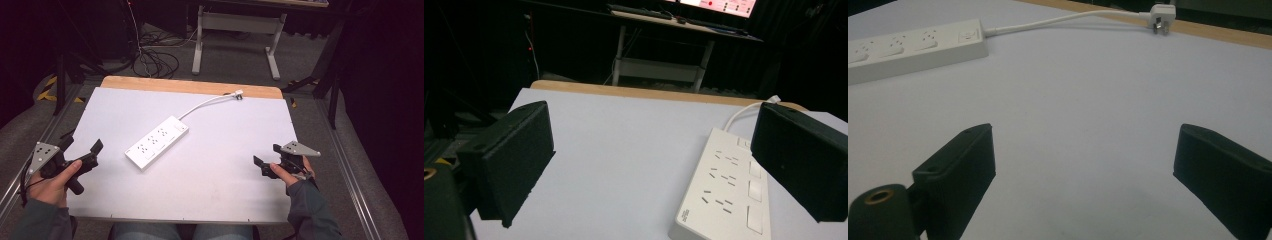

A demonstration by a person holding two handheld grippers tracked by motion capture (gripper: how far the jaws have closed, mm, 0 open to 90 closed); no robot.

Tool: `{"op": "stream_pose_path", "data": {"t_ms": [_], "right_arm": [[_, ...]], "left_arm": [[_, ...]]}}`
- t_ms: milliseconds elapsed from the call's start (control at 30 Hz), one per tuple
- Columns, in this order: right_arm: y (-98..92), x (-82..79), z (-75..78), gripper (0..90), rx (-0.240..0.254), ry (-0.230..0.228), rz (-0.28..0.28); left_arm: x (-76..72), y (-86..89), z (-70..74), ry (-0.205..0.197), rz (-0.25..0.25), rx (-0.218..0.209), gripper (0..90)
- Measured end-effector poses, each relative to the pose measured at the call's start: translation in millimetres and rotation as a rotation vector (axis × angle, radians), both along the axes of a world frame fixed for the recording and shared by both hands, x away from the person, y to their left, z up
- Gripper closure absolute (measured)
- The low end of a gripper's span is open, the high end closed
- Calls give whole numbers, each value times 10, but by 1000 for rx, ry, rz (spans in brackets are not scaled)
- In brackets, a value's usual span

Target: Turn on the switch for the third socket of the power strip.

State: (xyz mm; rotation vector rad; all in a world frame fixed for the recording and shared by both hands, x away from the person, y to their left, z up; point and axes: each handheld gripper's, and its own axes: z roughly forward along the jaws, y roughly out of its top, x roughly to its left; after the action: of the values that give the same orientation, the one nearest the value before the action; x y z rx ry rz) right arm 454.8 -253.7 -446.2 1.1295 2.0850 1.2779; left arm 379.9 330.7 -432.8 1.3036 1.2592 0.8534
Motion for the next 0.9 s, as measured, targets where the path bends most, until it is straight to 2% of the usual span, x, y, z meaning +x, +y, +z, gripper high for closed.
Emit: {"op": "stream_pose_path", "data": {"t_ms": [133, 500, 633, 700, 900], "right_arm": [[-17, -14, 0, 103, 5, 4, -9], [-28, -17, -3, 103, 1, 1, -8], [-22, -19, -4, 103, 2, 4, -10], [-25, -18, -3, 103, 3, 3, -10], [-22, -18, -3, 104, 2, 4, -8]], "left_arm": [[19, -5, 5, -5, 11, 18, 56], [28, -3, 6, -7, 26, 19, 102], [26, 16, 10, 1, 28, 9, 189], [24, 25, 5, -2, 34, -1, 270], [10, 85, 6, -6, 46, -1, 400]]}}
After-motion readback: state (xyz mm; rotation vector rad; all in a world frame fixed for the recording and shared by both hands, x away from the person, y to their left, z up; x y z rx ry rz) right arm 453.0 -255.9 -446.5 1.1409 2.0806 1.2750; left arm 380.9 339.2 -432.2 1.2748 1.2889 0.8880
